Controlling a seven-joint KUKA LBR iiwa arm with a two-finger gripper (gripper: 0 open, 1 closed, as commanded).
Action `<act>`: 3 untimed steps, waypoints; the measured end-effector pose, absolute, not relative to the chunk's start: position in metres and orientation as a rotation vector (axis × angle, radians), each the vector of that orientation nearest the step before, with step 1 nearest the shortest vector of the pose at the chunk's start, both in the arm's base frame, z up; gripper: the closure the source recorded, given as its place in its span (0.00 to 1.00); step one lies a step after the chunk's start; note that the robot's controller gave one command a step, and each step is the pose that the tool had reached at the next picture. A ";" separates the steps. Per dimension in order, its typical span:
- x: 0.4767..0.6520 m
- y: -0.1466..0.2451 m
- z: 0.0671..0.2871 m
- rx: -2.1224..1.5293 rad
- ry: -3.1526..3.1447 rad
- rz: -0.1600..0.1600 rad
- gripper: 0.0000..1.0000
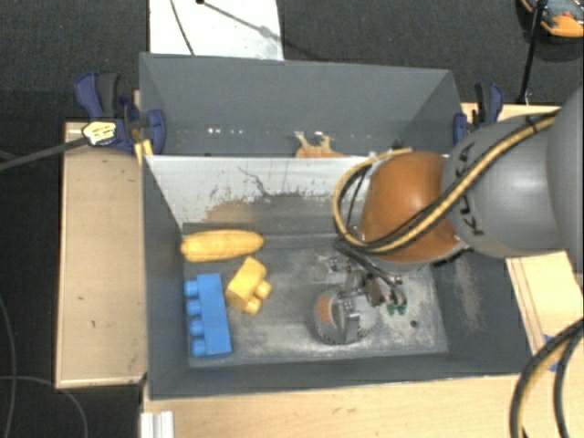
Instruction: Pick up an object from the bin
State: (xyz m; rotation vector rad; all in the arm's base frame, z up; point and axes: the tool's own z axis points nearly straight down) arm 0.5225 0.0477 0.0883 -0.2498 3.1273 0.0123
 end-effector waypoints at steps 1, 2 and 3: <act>0.522 0.032 0.086 -0.358 3.118 0.014 0.00; 0.513 0.009 0.079 -0.265 3.127 0.011 0.00; 0.499 0.007 0.077 -0.297 3.123 0.003 0.00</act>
Offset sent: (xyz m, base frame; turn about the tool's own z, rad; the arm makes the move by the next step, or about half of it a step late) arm -0.0167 -0.0492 -0.0183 0.0040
